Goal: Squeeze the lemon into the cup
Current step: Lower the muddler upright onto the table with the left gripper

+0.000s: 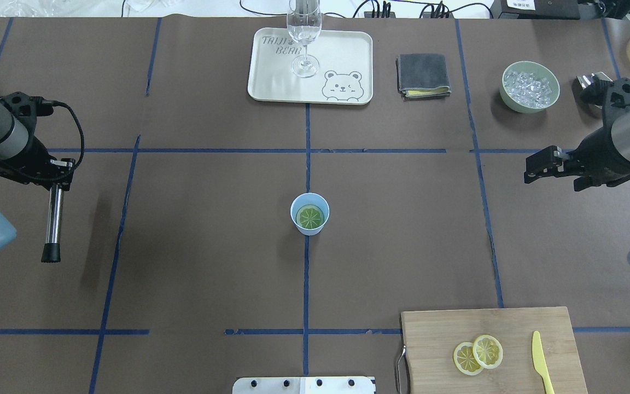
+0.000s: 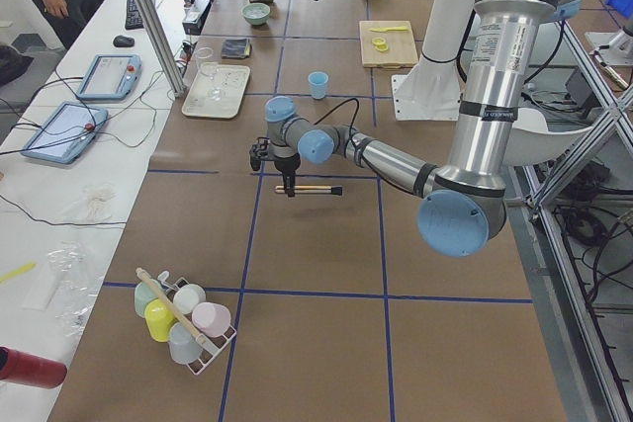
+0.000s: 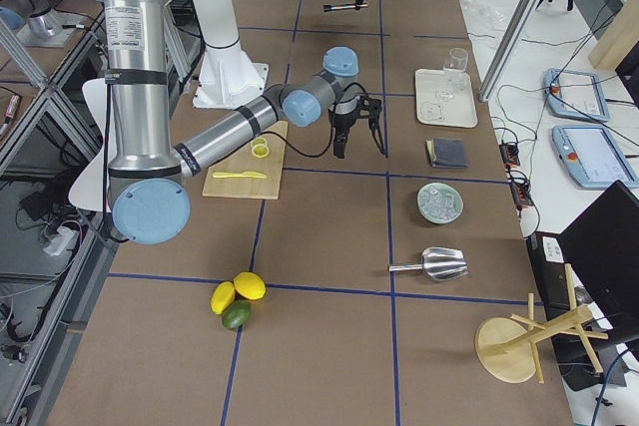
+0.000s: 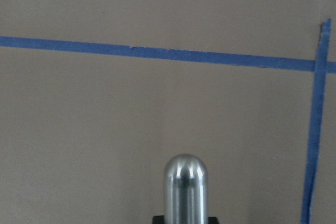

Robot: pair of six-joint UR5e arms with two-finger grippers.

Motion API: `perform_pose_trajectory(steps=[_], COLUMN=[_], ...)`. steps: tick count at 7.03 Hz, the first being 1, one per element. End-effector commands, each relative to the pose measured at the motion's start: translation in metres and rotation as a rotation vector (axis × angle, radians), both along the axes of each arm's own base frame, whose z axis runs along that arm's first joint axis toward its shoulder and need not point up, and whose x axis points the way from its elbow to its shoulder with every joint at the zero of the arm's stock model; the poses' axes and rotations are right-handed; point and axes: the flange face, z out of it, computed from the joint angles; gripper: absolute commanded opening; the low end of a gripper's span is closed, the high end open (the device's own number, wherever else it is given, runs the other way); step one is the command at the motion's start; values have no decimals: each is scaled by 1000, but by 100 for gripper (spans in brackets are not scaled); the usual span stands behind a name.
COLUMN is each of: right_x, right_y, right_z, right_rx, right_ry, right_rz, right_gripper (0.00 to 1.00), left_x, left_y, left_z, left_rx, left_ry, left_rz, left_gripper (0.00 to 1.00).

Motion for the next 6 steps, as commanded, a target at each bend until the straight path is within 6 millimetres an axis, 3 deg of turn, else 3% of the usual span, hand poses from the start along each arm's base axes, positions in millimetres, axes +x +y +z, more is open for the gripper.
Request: perform_pose_trajectory(steps=[1,6], right_x=[1,-1], right_y=[1,1], right_z=[-2,-1], right_rx=[-2,-5], right_ry=[-4,-3], right_rz=[3,4], right_gripper=[100,100], left_x=[4,6], left_y=[-3,-3], left_z=[19,33], left_rx=[55,9], left_ry=[-2,-9], left_rz=[73,70], left_gripper=[0,0])
